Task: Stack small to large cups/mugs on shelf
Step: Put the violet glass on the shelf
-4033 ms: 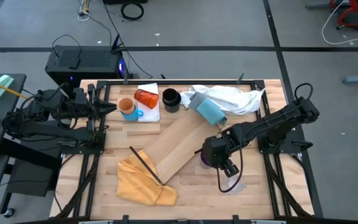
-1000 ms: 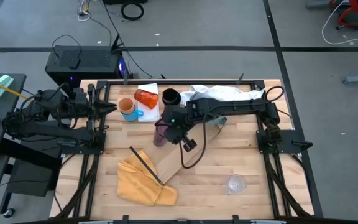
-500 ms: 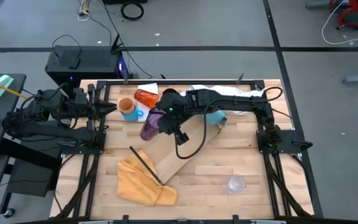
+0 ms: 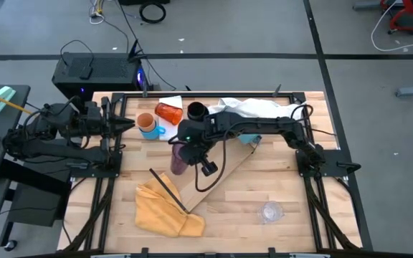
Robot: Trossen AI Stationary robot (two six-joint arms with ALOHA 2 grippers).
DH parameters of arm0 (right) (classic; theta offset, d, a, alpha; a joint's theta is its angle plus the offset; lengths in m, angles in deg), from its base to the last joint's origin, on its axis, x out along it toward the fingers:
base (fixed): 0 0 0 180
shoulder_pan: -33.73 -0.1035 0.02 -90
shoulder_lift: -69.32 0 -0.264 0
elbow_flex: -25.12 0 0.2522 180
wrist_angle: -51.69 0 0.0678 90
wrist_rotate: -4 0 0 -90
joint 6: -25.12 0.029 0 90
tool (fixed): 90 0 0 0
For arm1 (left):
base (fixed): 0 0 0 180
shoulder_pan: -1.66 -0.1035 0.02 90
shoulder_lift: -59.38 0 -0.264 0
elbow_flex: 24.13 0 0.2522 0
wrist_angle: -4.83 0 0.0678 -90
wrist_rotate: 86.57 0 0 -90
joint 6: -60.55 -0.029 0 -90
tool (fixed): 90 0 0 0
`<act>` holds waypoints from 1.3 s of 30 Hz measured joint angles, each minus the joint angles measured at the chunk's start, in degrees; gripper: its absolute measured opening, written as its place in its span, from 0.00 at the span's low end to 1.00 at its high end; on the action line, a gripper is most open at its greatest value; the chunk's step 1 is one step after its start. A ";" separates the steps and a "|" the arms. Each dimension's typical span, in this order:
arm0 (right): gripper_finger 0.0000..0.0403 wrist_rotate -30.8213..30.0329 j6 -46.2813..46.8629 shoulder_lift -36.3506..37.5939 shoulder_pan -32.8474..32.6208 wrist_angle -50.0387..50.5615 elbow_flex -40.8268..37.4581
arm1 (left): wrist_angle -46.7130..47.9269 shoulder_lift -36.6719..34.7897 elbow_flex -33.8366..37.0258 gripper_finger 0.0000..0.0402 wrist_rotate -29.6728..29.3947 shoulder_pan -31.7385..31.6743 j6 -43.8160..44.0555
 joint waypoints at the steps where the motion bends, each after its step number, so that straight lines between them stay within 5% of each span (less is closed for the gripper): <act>1: 0.01 0.10 0.08 -0.29 0.00 0.38 0.00 | 0.25 -0.02 0.00 0.15 0.02 0.02 0.02; 39: 0.04 -0.71 -2.08 -3.24 -2.28 0.67 -0.11 | 1.34 0.00 0.00 0.15 0.00 0.02 0.00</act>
